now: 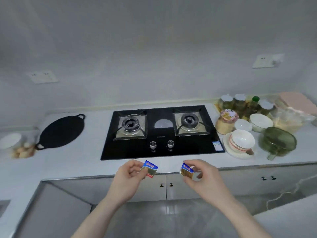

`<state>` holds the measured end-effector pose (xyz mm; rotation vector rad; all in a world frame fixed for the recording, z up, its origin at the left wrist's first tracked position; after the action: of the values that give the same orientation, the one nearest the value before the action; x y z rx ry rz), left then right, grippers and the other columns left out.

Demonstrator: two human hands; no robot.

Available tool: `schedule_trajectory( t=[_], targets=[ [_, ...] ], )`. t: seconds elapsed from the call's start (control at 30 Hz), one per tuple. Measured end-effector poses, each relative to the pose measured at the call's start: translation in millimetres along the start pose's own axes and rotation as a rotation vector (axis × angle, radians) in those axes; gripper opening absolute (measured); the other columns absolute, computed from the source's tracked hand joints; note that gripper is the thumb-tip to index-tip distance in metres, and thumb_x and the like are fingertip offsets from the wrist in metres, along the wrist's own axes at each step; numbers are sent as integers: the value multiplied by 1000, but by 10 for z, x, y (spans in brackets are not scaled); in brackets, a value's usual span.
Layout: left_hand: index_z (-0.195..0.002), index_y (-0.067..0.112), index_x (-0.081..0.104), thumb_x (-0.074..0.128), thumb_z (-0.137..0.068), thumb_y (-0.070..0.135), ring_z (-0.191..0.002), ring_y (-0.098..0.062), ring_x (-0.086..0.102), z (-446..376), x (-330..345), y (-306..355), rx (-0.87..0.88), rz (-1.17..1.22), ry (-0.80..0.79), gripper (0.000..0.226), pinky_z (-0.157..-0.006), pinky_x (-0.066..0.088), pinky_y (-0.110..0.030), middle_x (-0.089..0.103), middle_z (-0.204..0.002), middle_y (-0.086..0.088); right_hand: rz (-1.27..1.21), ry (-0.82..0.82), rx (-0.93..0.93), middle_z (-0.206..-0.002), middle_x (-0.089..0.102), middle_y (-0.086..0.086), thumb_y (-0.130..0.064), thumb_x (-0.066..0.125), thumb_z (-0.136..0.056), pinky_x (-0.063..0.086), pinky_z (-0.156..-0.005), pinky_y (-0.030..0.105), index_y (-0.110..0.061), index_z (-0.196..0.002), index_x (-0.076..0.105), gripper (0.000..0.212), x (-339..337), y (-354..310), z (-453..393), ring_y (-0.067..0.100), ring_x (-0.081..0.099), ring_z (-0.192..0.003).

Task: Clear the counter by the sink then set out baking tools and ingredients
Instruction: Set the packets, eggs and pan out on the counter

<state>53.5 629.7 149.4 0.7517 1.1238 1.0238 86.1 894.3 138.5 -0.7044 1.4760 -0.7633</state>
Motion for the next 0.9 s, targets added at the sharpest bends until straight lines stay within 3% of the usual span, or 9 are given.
schedule_trajectory(
  t=[0.17,0.5,0.63,0.8,0.9],
  targets=[
    [-97,11,67,72,-91,15,-74,-19,69,150,-830,-312,-57,115,166,9,-67,52,-33,75,-82,-11,39,-129,-133,-104,66,-27,-29,78,-81,50,-75,19,-43,-111,68,35,599,-640,-302,-2,61,-101],
    [-99,15,67,72,-92,20,-82,-17,72,335,-2486,-971,-97,185,333,10,-71,54,-30,77,-87,-3,70,-300,-294,-106,65,-27,-34,78,-83,51,-84,18,-42,-118,67,38,2047,-1831,-605,-5,59,-102],
    [-100,11,69,73,-91,20,-74,-11,68,374,-2968,-1228,-122,218,395,12,-69,53,-31,77,-83,-6,91,-353,-324,-104,66,-25,-35,77,-81,53,-87,24,-39,-119,68,40,2553,-2138,-675,-3,60,-100],
    [-96,12,70,75,-90,22,-76,-17,68,299,-3466,-1506,-154,273,478,13,-68,53,-31,77,-83,-8,117,-421,-359,-107,66,-25,-44,73,-79,54,-90,27,-40,-120,67,41,3084,-2431,-870,-1,61,-100],
    [-95,11,70,81,-80,31,-73,-17,64,212,-3672,-1601,-179,333,520,28,-66,50,-34,76,-81,-10,151,-475,-391,-107,65,-26,-45,73,-79,53,-86,21,-40,-120,66,41,3286,-2588,-1096,-3,61,-100]
  ],
)
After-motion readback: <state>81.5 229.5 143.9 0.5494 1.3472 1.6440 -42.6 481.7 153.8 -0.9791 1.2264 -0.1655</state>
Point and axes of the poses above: each hand's wrist, its own z-axis away from the middle knuckle, its own x-axis out of the palm, y = z × x, the point moved 3 cm from there along -z, towards the middle knuckle
